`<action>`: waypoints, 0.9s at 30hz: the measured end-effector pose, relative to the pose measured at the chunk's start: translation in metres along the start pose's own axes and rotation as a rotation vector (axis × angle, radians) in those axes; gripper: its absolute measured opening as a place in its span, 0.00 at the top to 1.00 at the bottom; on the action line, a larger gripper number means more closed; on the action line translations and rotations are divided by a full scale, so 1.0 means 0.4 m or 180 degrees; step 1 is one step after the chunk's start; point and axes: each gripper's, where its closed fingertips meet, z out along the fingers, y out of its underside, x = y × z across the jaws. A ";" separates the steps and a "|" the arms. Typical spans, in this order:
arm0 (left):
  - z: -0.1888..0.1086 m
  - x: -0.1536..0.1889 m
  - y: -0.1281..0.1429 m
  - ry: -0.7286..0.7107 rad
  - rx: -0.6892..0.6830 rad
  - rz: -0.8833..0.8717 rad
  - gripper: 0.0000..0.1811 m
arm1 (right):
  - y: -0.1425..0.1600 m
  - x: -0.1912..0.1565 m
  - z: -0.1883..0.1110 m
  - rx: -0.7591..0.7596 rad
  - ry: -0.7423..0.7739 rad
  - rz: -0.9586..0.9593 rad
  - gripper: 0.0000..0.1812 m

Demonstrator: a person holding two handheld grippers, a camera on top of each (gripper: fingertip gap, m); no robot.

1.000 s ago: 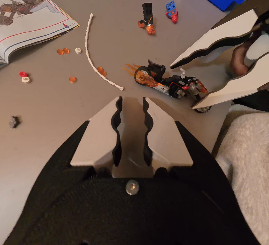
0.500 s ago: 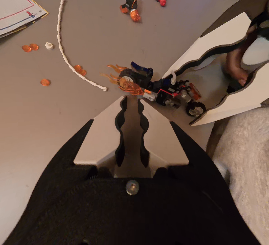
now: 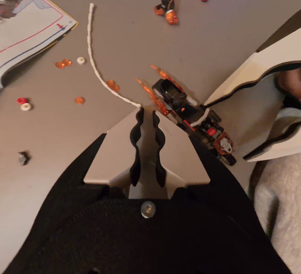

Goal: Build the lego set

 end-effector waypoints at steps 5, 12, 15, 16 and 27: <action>-0.042 -0.017 0.026 -0.0080 0.0066 -0.0221 0.94 | 0.001 0.002 0.011 -0.0059 0.0006 -0.0038 0.66; -0.073 0.073 0.052 0.0652 0.0324 -0.0816 0.89 | 0.001 0.013 0.006 -0.0047 0.0028 -0.0024 0.66; -0.082 0.094 0.045 0.0792 0.0432 -0.0912 0.87 | 0.012 0.018 0.004 -0.0109 0.0052 0.0025 0.67; -0.085 0.104 0.043 0.0839 0.0454 -0.0918 0.86 | 0.015 0.016 0.004 -0.0125 0.0037 0.0054 0.66; -0.122 0.148 0.031 0.0999 0.0614 -0.0894 0.76 | 0.015 0.002 0.003 -0.0089 -0.0061 0.0112 0.66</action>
